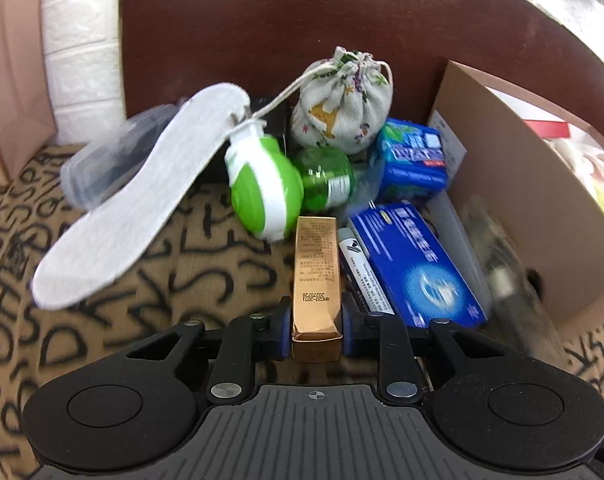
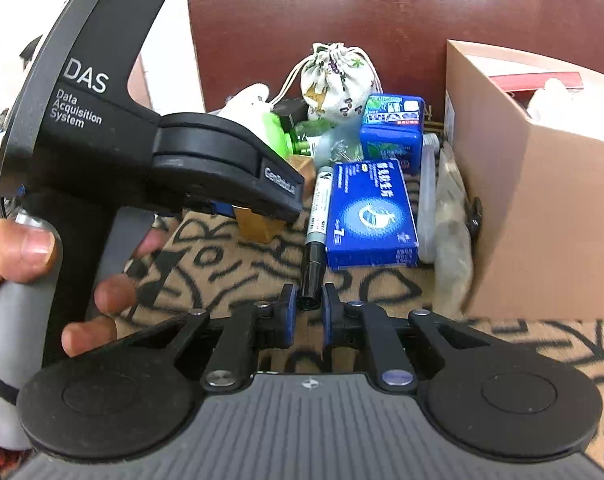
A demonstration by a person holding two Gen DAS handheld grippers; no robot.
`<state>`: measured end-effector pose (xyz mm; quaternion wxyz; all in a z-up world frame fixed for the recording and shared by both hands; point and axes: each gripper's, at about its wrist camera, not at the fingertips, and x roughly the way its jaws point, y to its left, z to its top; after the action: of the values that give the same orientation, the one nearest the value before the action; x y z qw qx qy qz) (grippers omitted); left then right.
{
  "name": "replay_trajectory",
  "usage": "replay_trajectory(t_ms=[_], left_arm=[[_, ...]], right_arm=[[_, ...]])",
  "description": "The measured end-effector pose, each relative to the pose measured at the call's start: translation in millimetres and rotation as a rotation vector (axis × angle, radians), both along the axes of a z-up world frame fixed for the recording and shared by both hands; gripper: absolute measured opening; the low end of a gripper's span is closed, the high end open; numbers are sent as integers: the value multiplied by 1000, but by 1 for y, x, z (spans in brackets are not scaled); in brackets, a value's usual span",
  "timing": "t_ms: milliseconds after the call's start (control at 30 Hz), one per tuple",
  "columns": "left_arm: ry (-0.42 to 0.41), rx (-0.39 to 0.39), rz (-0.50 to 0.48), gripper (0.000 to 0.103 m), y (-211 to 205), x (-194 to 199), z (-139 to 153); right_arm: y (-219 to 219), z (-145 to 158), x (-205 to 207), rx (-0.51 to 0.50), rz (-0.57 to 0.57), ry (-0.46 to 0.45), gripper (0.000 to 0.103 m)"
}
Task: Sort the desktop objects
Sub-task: 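Grasp and lift the gold box with left while right grasps the marker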
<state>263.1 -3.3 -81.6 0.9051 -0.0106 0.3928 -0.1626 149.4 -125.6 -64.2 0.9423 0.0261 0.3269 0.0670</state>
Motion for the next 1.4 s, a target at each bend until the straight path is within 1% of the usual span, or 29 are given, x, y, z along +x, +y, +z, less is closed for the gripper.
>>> replay_trajectory(t_ms=[167, 300, 400, 533, 667, 700, 733, 800, 833, 867, 900, 933, 967, 1033, 1167, 1200, 1233, 1300, 1400], left_arm=[[10, -8, -22, 21, 5, -45, 5], [30, 22, -42, 21, 5, -86, 7], [39, 37, -76, 21, 8, -120, 8], [62, 19, -99, 21, 11, -158, 7], [60, 41, -114, 22, 10, -191, 6], [59, 52, -119, 27, 10, -197, 6], [57, 59, -120, 43, 10, -201, 6], [49, 75, -108, 45, 8, -204, 7], [46, 80, -98, 50, 8, -204, 8], [44, 77, -94, 55, 8, -203, 10], [42, 76, -86, 64, 8, -202, 10], [38, 82, -75, 69, 7, -201, 11], [33, 93, -67, 70, 5, -199, 11], [32, 108, -66, 70, 2, -194, 10], [52, 118, -57, 69, -4, -183, 6], [56, 121, -64, 66, -6, -182, 5], [55, 127, -71, 55, -8, -181, 6], [55, 141, -86, 45, -12, -180, 7], [50, 156, -83, 48, -15, -179, 5]], right_arm=[[-14, 4, -36, -19, 37, 27, 14], [-33, 7, -72, -21, 63, 63, 14], [-48, 9, -107, -37, 83, 88, 14], [-45, 12, -152, -37, 82, 129, 14], [-42, 17, -185, -53, 95, 153, 14], [-42, 18, -190, -59, 100, 154, 14], [-42, 19, -193, -63, 98, 148, 15], [-41, 18, -193, -69, 99, 147, 15], [-39, 17, -192, -72, 89, 138, 15], [-39, 19, -194, -73, 81, 123, 18], [-38, 19, -193, -70, 80, 112, 21], [-37, 21, -191, -64, 78, 102, 24], [-35, 22, -189, -59, 74, 89, 25], [-35, 22, -185, -56, 74, 75, 29], [-34, 21, -171, -63, 71, 73, 29], [-34, 20, -166, -63, 72, 72, 29], [-33, 19, -162, -62, 71, 74, 29], [-34, 17, -153, -64, 70, 83, 29], [-33, 13, -143, -64, 75, 103, 29]])
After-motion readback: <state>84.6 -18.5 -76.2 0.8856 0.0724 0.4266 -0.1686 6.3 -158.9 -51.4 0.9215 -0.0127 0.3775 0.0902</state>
